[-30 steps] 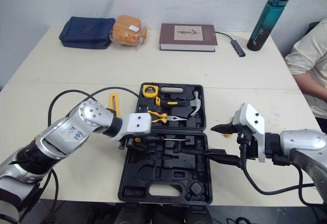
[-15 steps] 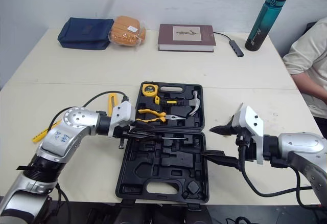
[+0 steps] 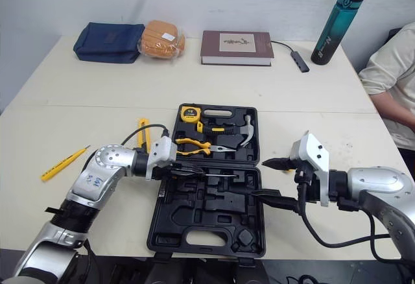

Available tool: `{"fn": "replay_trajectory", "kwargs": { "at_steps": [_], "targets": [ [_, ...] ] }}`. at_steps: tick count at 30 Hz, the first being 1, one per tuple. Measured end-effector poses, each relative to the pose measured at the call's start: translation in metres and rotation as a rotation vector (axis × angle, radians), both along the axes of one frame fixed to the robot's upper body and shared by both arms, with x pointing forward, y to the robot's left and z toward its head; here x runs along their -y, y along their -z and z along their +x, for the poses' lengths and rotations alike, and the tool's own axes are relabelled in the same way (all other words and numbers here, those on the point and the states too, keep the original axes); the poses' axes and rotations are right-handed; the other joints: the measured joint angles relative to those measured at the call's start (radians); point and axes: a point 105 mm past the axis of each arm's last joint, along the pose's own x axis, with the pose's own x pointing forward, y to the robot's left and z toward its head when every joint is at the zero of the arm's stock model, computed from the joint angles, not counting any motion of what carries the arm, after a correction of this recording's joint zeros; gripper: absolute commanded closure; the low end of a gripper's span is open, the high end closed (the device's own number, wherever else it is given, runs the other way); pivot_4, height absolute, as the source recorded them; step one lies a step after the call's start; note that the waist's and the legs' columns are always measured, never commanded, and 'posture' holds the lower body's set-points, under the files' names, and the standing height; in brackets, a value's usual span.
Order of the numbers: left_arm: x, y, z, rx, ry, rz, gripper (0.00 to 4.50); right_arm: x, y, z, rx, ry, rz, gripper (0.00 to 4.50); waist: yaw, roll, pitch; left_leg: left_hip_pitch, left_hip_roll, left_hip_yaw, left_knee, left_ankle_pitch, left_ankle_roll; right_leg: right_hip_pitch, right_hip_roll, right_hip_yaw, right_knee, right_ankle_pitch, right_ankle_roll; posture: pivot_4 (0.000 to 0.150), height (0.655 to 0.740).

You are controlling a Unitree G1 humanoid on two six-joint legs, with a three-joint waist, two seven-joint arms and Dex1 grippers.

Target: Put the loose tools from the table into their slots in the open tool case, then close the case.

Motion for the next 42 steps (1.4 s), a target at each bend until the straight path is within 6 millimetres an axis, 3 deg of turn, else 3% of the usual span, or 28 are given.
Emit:
{"fn": "replay_trajectory", "kwargs": {
  "at_steps": [9, 14, 17, 23, 26, 29, 32, 34, 38, 42],
  "targets": [
    [0.002, 0.005, 0.002, 0.053, 0.032, 0.164, 4.46, 0.001, 0.001, 0.001, 0.000, 0.011, -0.002, 0.00, 0.000, 0.002, -0.003, 0.004, 0.000, 0.000, 0.000, 0.000, 0.000, 0.004, 0.000, 0.000, -0.001, 0.000, 0.000, 0.150, 0.7400],
    [0.004, 0.011, 0.003, 0.048, 0.016, 0.189, 4.46, 0.002, 0.004, 0.000, -0.009, 0.020, -0.003, 0.00, 0.001, 0.006, -0.013, 0.008, 0.000, 0.000, -0.001, -0.001, 0.001, 0.008, 0.000, 0.001, -0.001, 0.000, 0.000, 0.150, 0.7400],
    [0.005, 0.016, 0.003, 0.038, 0.001, 0.197, 4.46, 0.002, 0.008, -0.001, -0.022, 0.028, -0.003, 0.00, 0.001, 0.007, -0.017, 0.020, 0.001, -0.001, -0.005, -0.007, 0.006, 0.022, -0.001, 0.001, -0.008, 0.000, 0.000, 0.150, 0.7400],
    [0.003, 0.019, -0.001, -0.010, -0.035, 0.160, 4.46, 0.002, 0.008, -0.001, -0.002, 0.037, -0.011, 0.00, -0.003, 0.010, -0.029, 0.020, 0.001, -0.002, -0.007, -0.009, 0.005, 0.022, -0.001, 0.001, -0.012, 0.000, 0.000, 0.150, 0.7400],
    [-0.008, 0.017, -0.014, -0.139, -0.081, 0.036, 3.70, 0.006, 0.011, 0.000, 0.005, 0.064, -0.008, 0.00, -0.009, 0.011, -0.026, 0.018, 0.001, -0.002, -0.011, -0.006, -0.001, 0.018, -0.001, 0.001, -0.014, 0.000, 0.000, 0.150, 0.7400],
    [-0.035, -0.003, -0.026, -0.237, -0.149, -0.096, 2.36, 0.023, 0.006, 0.002, 0.019, 0.135, -0.003, 0.00, -0.012, 0.008, -0.014, 0.014, 0.001, -0.003, -0.012, -0.003, -0.002, 0.015, -0.001, -0.002, -0.014, 0.000, 0.000, 0.150, 0.7400],
    [-0.076, -0.030, -0.035, -0.218, -0.303, -0.185, 1.05, 0.054, 0.000, 0.004, 0.021, 0.241, -0.008, 0.00, -0.014, 0.011, -0.009, 0.014, 0.001, -0.004, -0.012, -0.004, -0.002, 0.017, -0.001, -0.003, -0.017, 0.000, 0.000, 0.150, 0.7400],
    [-0.111, -0.029, -0.045, -0.203, -0.453, -0.166, 0.21, 0.078, -0.002, 0.004, 0.021, 0.316, -0.038, 0.00, -0.017, 0.012, -0.008, 0.015, 0.000, -0.004, -0.013, -0.005, 0.000, 0.018, -0.001, -0.003, -0.019, 0.000, 0.000, 0.150, 0.7400],
    [-0.155, -0.021, -0.066, -0.224, -0.642, -0.151, 0.09, 0.111, -0.007, 0.000, 0.023, 0.413, -0.064, 0.00, -0.017, 0.009, -0.004, 0.015, 0.000, -0.004, -0.013, -0.005, 0.001, 0.018, -0.001, -0.003, -0.020, 0.000, 0.000, 0.150, 0.7400],
    [-0.221, -0.025, -0.079, -0.180, -0.906, -0.133, 0.09, 0.150, -0.009, -0.004, 0.032, 0.527, -0.105, 0.00, -0.009, 0.008, -0.003, 0.015, 0.000, -0.004, -0.016, -0.008, 0.005, 0.017, -0.001, -0.002, -0.019, 0.000, -0.001, 0.150, 0.7400]
  ]
}}
